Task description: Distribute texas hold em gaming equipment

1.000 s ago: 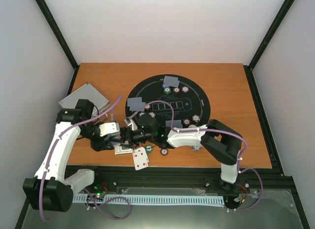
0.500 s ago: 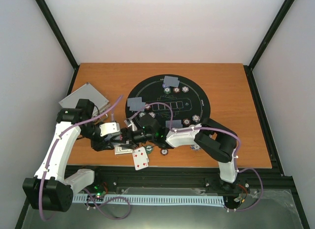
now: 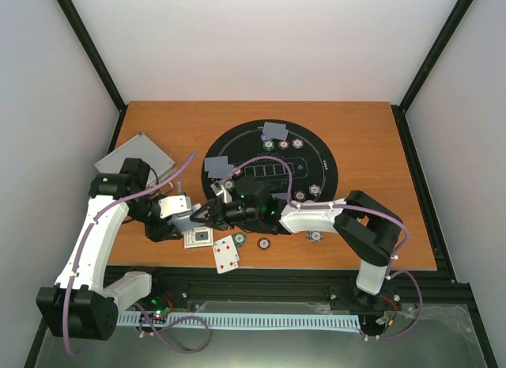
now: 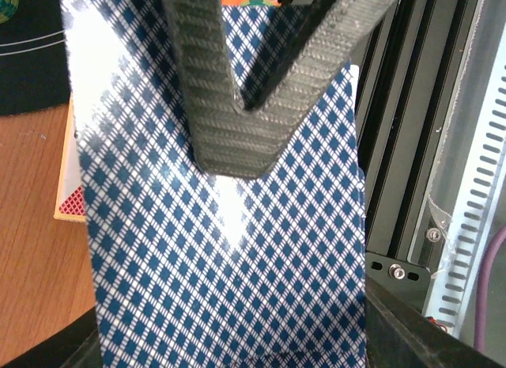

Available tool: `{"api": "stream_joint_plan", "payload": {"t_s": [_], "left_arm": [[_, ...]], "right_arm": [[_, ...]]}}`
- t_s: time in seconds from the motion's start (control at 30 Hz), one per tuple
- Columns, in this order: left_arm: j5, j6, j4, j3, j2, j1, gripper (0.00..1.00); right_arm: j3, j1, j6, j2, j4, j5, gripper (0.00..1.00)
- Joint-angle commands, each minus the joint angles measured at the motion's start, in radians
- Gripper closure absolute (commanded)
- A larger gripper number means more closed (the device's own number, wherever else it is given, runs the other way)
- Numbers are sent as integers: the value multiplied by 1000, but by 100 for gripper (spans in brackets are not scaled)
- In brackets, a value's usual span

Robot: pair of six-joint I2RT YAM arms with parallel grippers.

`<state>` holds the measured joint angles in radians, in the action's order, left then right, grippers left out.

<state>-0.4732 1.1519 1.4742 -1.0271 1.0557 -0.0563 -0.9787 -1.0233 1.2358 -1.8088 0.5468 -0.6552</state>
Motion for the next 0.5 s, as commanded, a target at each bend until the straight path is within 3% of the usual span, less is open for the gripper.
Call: {"api": "stream_joint_plan", "payload": {"t_s": [0.0,0.37,0.47], "left_arm": [[-32,23,37,-47,-10,2,99],[-35,23,34,-40,-10,2,99],[-30,25,33,-36,-10,1,99]], "right_arm": [[20,19,-26,45,-98,83,61],[-20,19,-102,108,-229,107,64],[-11,18,-104,119,-232,116,71]]}}
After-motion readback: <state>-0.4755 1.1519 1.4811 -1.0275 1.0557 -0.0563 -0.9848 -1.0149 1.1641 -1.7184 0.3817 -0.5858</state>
